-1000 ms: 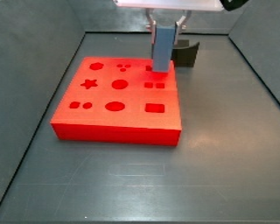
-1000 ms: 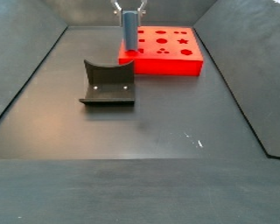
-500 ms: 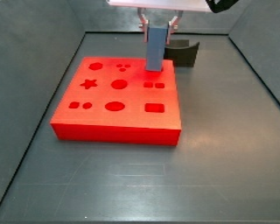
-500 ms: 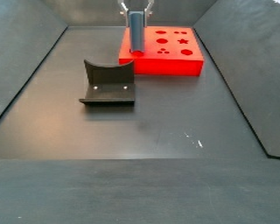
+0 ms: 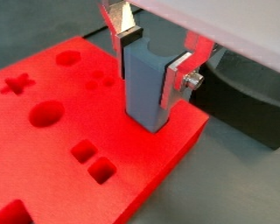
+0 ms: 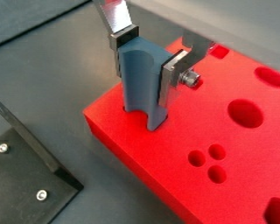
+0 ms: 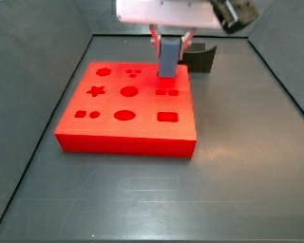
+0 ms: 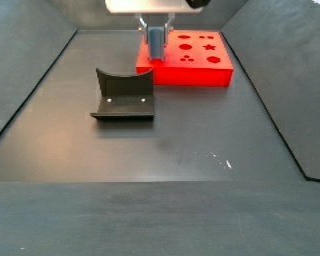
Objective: Insert the arch object.
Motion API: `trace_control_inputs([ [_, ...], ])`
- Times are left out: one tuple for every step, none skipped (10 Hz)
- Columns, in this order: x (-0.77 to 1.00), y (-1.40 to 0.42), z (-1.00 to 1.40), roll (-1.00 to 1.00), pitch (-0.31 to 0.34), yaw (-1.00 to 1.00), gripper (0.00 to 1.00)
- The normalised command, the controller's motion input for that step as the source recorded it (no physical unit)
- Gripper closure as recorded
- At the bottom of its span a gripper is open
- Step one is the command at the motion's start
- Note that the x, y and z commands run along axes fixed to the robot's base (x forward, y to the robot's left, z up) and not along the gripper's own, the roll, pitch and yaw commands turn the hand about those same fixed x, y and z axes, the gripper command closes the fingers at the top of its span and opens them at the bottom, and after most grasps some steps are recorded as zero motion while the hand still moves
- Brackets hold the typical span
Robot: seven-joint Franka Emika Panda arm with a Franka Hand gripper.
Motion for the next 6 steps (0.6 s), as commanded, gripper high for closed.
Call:
trace_control_inputs([
  [0.00,0.00,-0.73,0.28,-0.076,0.04,1.00],
  [0.07,-0.04,-0.84,0.23,-0.046,0.00,1.00],
  [0.13,0.00,-1.00,0.09,-0.037,0.00,1.00],
  [0.07,0.00,-1.00,0.04,-0.066,0.00,1.00],
  [0.01,0.00,-0.12,-0.07,-0.009,0.00,1.00],
  [0.00,0.00,0.00,0.00,0.000,0.00,1.00],
])
